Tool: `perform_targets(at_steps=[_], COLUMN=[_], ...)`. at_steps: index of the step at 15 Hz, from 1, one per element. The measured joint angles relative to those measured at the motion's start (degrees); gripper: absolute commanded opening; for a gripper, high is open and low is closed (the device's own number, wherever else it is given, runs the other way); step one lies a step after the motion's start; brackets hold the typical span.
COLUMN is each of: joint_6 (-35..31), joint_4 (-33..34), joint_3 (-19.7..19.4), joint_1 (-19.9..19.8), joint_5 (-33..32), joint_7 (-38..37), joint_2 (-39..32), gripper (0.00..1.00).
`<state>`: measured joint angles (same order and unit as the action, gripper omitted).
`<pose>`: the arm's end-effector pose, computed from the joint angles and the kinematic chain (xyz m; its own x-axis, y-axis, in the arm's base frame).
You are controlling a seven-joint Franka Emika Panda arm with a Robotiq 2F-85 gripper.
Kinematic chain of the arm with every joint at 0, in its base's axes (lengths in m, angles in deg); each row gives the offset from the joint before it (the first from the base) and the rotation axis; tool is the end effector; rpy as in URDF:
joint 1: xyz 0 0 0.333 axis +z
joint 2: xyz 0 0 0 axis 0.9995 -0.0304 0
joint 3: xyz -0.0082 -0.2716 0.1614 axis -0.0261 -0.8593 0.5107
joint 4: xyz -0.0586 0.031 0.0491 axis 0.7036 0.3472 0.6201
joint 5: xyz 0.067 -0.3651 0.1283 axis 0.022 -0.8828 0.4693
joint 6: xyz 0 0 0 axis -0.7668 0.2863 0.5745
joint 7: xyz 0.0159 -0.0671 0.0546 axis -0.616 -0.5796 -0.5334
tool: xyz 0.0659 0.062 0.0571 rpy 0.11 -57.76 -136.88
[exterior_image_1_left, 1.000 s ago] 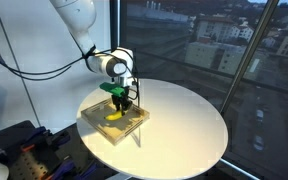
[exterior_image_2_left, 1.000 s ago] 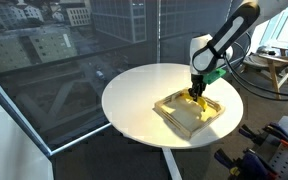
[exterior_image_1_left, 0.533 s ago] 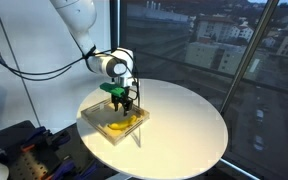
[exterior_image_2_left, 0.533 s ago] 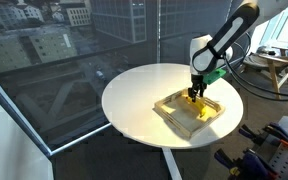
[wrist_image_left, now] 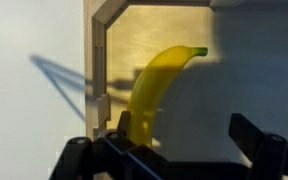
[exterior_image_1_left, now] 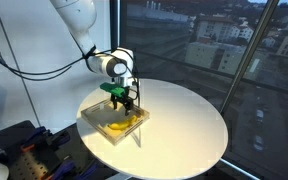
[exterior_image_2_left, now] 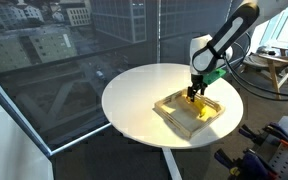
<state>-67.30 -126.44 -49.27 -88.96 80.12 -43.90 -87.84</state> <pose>0.5520 -0.0372 0.1567 0.9896 -0.0108 -0.1433 -0.0005 -0.9975 0.0712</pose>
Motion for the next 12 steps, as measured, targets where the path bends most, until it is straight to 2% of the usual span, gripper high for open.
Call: perform_targets(at_steps=[12], joint_6=[0.05], joint_4=[0.00], joint_3=[0.01], joint_1=[0.00], joint_5=[0.00], joint_7=[0.00], joint_2=[1.44], gripper=[1.00])
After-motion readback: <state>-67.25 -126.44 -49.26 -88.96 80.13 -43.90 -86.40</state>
